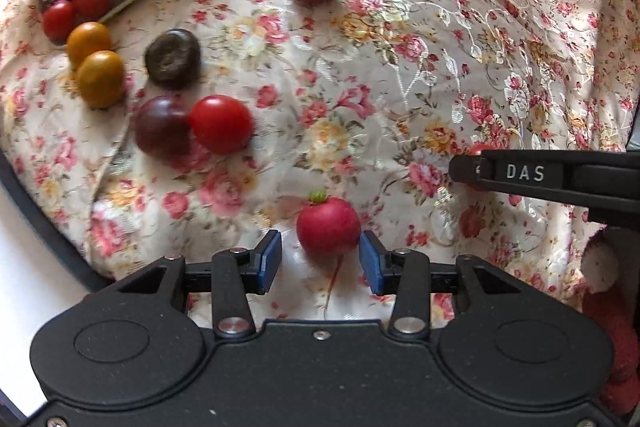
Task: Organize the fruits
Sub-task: 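Grasp the red radish with the left gripper while the right gripper grasps a red tomato, then carry the radish into the box and release it while the right gripper releases the tomato there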
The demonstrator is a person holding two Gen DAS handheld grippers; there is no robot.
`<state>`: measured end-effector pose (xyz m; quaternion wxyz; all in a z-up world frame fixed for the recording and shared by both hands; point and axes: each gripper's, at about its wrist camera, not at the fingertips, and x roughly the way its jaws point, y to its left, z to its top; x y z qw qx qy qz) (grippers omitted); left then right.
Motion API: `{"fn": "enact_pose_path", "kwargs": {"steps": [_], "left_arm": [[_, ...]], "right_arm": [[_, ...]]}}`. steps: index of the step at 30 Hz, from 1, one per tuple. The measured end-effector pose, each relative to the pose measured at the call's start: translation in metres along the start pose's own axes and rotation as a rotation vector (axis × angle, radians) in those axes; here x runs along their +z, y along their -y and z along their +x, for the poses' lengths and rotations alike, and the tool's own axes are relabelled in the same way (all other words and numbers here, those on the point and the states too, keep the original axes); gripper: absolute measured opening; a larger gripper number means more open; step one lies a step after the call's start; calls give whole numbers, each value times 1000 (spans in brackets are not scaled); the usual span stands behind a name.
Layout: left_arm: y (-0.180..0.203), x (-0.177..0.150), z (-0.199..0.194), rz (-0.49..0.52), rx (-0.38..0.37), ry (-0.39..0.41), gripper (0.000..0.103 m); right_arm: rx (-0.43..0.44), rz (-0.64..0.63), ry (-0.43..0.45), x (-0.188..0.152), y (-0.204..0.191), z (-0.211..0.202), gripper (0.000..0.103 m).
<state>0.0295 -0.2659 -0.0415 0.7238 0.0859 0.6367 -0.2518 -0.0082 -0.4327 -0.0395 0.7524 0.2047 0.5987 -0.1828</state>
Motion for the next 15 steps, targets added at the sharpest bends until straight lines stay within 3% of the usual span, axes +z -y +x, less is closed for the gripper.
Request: {"fn": "enact_pose_path", "kwargs": {"steps": [8,10,15], "left_arm": [[18,4,21,27,76,9,50],[17,3,18,24,87,19,45],[-14,1,-2,-68,4,15,45]], "right_arm": [[-9,37,8,2,14,-3,35],[-7,40,8,2,14,-5,35],[2,21,33,-1,4,-18,35]]}}
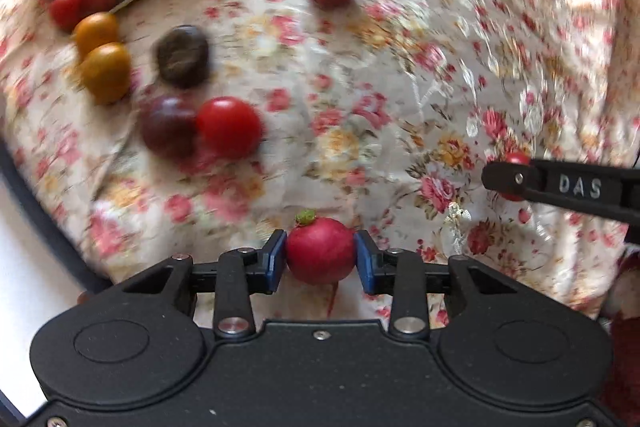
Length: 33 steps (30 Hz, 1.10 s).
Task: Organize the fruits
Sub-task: 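Carry the radish into the box and release it while the right gripper releases the tomato there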
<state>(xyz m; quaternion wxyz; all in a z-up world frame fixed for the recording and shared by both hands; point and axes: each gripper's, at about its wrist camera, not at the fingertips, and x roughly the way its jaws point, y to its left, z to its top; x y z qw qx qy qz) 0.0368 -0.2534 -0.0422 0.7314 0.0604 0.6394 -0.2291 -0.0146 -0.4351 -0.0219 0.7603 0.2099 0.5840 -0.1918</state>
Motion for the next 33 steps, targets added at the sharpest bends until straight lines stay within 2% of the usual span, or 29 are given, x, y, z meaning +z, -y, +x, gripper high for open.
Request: {"fn": "enact_pose_path", "kwargs": {"steps": [7,14,18,24,29,33], "left_arm": [[-88,-10,-52,-165,111,92,45],[-191,-39,-78,-393,280,131,45],[-230,-65,-94,-482,358,159,45],[-244,-88,-106,-509,336,216,45],[-254,-91,-88,-540,258,172,45],[-252,-96,-86,-542,241,158,45]], "right_arm": [[52,-109,25,-15,-51,-24,35],[140,-332,-10,-53,-143,-37,35],[188,-447,-38,-81,-198,-39,35],[224,-523,-111,-117,-251,-28,35],[203,-543,-143,-142,-273,-22,35],[191,-559,-145,-155,-281,-16,35]]}}
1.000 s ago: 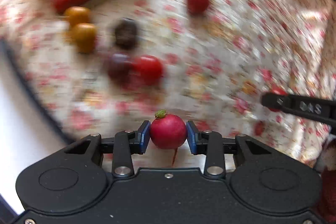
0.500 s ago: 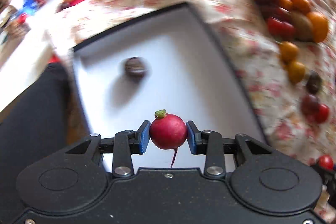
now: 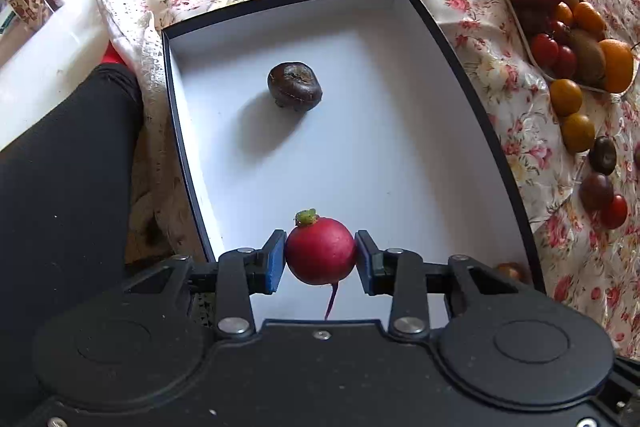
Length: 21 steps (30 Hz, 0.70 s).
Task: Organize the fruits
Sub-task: 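Carry the radish into the box and release it while the right gripper releases the tomato there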
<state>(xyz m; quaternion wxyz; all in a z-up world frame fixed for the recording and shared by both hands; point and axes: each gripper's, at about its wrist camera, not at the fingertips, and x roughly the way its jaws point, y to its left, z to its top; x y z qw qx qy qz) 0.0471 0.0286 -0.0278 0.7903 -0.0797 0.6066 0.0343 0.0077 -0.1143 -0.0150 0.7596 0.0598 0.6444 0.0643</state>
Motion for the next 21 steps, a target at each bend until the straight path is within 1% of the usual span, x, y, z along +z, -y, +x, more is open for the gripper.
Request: {"fn": "enact_pose_path", "kwargs": {"steps": [3,7,11,17,21], "left_arm": [[-2,0,1,-16,4,3,45],[-3,1,2,-28,3,4,45],[1,1,2,-17,5,6,45],[0,3,5,-23,-1,-16,45],[0,2,4,-25,3,-8,45]], "right_arm": [[0,-7,-8,-4,-6,5,35],[-19,-19,4,-8,-8,8,35],[-1,-9,-4,-6,-2,9,36],[24,-2,2,-5,5,8,37],[23,6,5,-5,7,7,37]]}}
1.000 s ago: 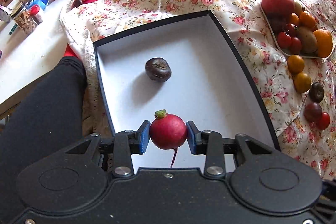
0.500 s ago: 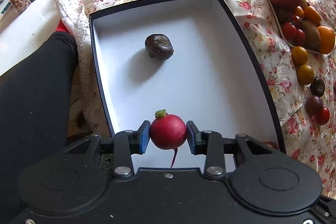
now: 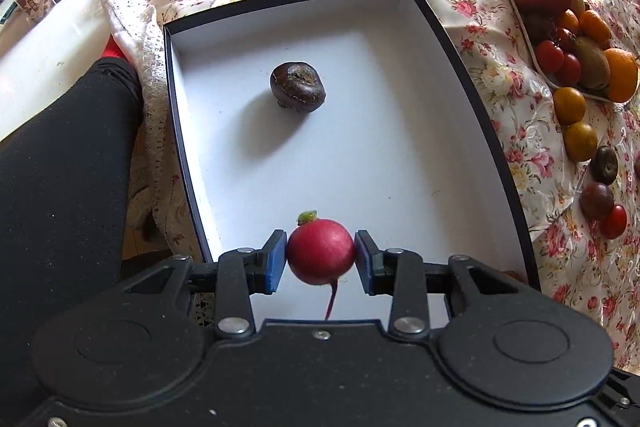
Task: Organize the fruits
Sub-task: 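Carry the radish into the box and release it while the right gripper releases the tomato there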
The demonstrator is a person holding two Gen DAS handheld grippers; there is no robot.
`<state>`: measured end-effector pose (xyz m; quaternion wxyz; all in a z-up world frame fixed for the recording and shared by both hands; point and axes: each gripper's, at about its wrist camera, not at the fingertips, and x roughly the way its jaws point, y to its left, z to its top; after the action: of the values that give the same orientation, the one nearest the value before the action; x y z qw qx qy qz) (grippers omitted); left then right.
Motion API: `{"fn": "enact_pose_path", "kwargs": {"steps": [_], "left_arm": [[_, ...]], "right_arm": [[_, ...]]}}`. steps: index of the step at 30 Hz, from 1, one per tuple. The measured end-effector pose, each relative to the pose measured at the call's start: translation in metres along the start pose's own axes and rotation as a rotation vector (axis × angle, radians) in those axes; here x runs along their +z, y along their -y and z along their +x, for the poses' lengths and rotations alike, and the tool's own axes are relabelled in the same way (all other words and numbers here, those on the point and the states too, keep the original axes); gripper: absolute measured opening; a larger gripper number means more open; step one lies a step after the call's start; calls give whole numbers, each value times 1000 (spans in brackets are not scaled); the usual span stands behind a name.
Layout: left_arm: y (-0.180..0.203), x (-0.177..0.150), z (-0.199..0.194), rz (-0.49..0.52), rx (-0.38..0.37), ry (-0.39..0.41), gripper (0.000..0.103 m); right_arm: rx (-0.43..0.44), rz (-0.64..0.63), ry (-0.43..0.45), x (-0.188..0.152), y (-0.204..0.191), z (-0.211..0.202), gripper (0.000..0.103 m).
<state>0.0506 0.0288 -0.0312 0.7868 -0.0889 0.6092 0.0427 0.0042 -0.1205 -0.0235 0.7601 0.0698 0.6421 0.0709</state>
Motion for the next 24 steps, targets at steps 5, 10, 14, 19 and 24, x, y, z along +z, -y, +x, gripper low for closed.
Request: {"fn": "enact_pose_path", "kwargs": {"steps": [5,10,14,19,24], "left_arm": [[1,0,0,6,-8,-5,46],[0,0,1,5,-3,-7,46],[2,0,3,16,-8,-25,46],[5,-1,3,34,-3,-23,47],[4,-2,3,33,-1,-21,46]], "right_arm": [[0,2,-6,-1,0,1,37],[3,2,-9,-1,1,2,37],[0,7,-7,-2,1,2,37],[-1,12,-13,-2,2,4,37],[-8,9,-18,-3,1,4,38]]}}
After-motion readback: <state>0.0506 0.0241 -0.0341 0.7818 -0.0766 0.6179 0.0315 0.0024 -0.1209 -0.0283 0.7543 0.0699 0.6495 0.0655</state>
